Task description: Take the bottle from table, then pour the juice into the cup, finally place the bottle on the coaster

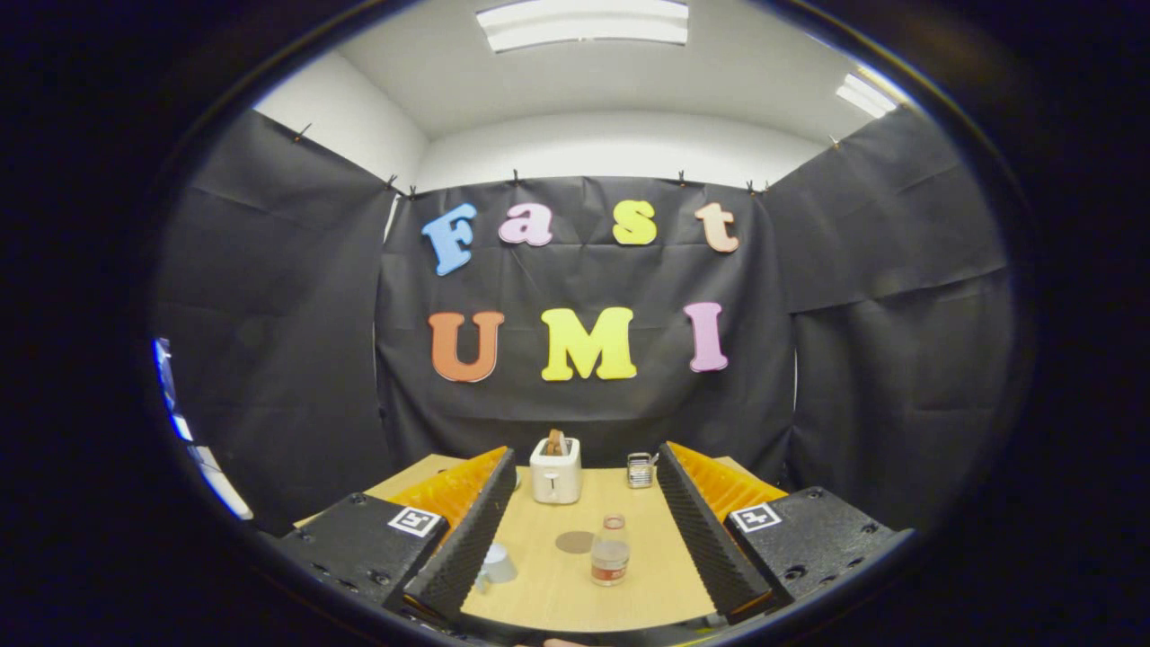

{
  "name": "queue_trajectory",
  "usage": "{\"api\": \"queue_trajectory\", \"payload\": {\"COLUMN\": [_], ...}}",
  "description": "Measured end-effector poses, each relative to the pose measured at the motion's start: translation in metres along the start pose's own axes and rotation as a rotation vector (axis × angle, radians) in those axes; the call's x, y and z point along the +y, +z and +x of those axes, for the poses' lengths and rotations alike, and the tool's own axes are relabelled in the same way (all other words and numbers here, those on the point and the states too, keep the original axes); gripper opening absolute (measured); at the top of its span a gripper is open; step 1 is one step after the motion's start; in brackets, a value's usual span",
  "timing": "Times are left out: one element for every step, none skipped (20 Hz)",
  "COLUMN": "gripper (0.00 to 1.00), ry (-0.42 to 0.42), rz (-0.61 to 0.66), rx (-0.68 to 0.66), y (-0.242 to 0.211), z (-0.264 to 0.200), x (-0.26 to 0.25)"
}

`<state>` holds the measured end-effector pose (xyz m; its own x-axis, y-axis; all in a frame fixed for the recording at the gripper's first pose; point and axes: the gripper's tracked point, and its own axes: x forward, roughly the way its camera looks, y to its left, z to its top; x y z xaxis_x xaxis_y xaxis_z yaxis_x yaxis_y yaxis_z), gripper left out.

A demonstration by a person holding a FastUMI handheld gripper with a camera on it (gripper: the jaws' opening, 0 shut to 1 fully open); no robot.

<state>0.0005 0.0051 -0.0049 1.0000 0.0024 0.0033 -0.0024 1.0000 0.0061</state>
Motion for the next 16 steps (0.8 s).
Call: {"api": "queue_trajectory", "payload": {"gripper": [1.0, 1.0, 1.0, 1.0, 1.0, 1.0, 1.0, 1.0, 1.0, 1.0, 1.0, 1.0, 1.0, 1.0, 1.0, 1.0], "ry": [0.0, -0.001, 0.0, -0.001, -0.002, -0.002, -0.001, 0.001, -0.001, -0.004, -0.009, -0.013, -0.014, -0.013, -0.011, -0.011], "rz": [-0.001, -0.003, -0.005, -0.007, -0.008, -0.008, -0.006, -0.005, -0.006, -0.011, -0.021, -0.03, -0.038, -0.043, -0.043, -0.041], "rx": [0.002, -0.002, -0.006, -0.012, -0.017, -0.019, -0.021, -0.02, -0.019, -0.016, -0.017, -0.021, -0.026, -0.028, -0.031, -0.031], "y": [0.0, 0.0, 0.002, 0.003, 0.005, 0.003, 0.002, -0.001, -0.003, -0.007, -0.009, -0.011, -0.013, -0.016, -0.019, -0.023], "z": [0.0, -0.001, -0.001, -0.002, -0.002, -0.002, -0.002, -0.002, 0.0, 0.002, 0.003, 0.004, 0.006, 0.007, 0.01, 0.011], "x": [0.0, 0.001, 0.001, 0.002, 0.002, 0.002, 0.003, 0.003, 0.003, 0.002, 0.002, 0.001, 0.001, 0.002, 0.002, 0.002]}}
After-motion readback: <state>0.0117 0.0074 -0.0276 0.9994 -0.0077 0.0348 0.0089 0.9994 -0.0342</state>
